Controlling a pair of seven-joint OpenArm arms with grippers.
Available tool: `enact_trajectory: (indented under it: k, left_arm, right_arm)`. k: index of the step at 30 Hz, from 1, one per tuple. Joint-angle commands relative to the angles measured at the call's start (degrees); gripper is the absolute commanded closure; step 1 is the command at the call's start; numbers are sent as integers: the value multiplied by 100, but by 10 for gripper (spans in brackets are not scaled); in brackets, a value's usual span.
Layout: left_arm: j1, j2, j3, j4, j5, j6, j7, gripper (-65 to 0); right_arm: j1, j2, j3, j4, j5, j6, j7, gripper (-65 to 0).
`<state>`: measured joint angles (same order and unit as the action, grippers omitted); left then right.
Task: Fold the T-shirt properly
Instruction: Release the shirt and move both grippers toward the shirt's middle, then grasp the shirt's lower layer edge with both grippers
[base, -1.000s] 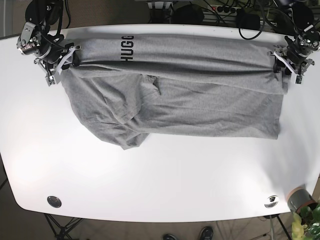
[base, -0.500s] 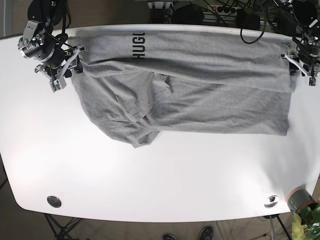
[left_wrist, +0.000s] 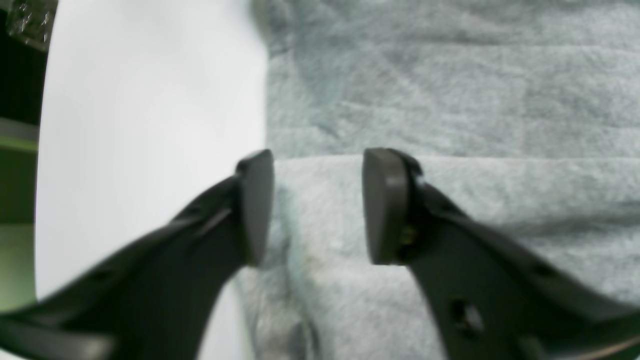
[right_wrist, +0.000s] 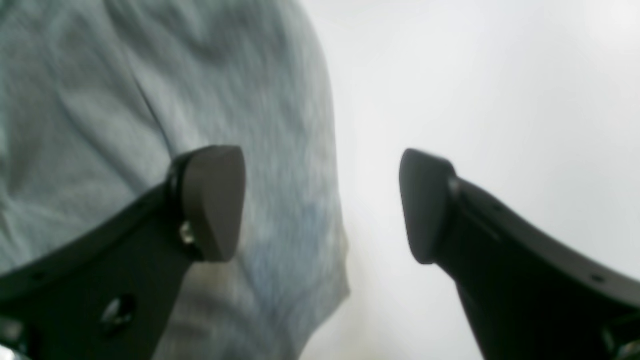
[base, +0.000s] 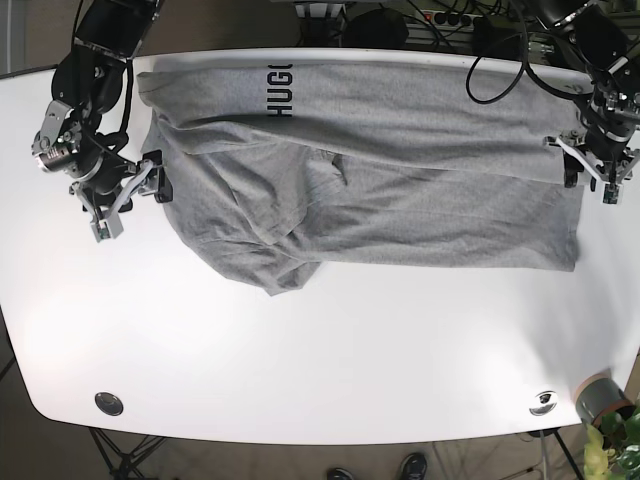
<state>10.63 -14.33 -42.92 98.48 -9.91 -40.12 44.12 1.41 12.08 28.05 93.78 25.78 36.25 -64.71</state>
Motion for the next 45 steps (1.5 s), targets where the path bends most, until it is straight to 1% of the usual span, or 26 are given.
enact_trajectory:
  k: [1, 2, 5, 7, 9, 11, 14, 16, 19, 23, 29, 32, 33, 36, 38, 40, 44, 45]
  left_arm:
    - [-57, -154, 147, 117, -59, 12, -117, -350]
    - [-74, -189, 252, 117, -59, 12, -117, -381]
    - [-145, -198, 384, 117, -68, 12, -117, -411]
    - [-277, -198, 437, 117, -51, 12, -117, -411]
    - [-391, -198, 463, 108, -51, 113, -117, -413]
    - [-470, -198, 454, 108, -51, 174, -117, -411]
    - [-611, -198, 454, 82, -42, 280, -117, -410]
    - [-681, -198, 454, 82, -42, 315, -117, -410]
    - [-707, -198, 428, 82, -42, 315, -117, -408]
    - [-707, -198, 419, 82, -42, 315, -135, -408]
    - [-707, -198, 419, 73, -42, 315, -144, -408]
    - [-742, -198, 419, -23, -42, 324, -152, -408]
    - [-892, -198, 419, -138, -42, 368, -152, -408]
    - [-1279, -207, 410, -481, 2, 693, -161, -408]
    - [-1525, -207, 428, -727, 248, 1018, -161, -408]
    - [-1815, -207, 454, -938, 468, 1185, -240, -410]
    - [-2369, -198, 525, -1659, 811, 1282, -715, -414]
    - [-2483, -207, 595, -1843, 881, 1282, -812, -414]
  right_arm:
    - [347, 212, -128, -301, 37, 19, 102, -463]
    - [523, 265, -251, -512, 37, 19, 110, -463]
    - [927, 362, -524, -943, 37, 19, 304, -460]
    - [1129, 414, -682, -1277, 29, -34, 488, -460]
    - [1393, 432, -858, -1637, 29, -183, 673, -460]
    - [1560, 432, -964, -1910, 29, -271, 858, -460]
    - [1806, 432, -1131, -2419, -33, -298, 1192, -460]
    - [2008, 432, -1306, -2771, -279, -298, 1315, -460]
    - [2158, 370, -1447, -3123, -587, -262, 1464, -460]
    - [2167, 159, -1491, -3281, -692, -271, 1816, -460]
    - [2140, 72, -1500, -3430, -692, -280, 1807, -460]
    - [2132, -43, -1500, -3430, -692, -280, 1816, -458]
    - [2132, -78, -1500, -3430, -692, -280, 1816, -458]
    - [2132, -122, -1500, -3430, -692, -289, 1781, -458]
    - [2132, -131, -1500, -3422, -684, -289, 1666, -458]
    - [2096, -131, -1500, -3422, -684, -280, 1622, -458]
    - [2044, -139, -1500, -3413, -648, -280, 1631, -458]
    - [2044, -192, -1509, -3404, -648, -280, 1622, -458]
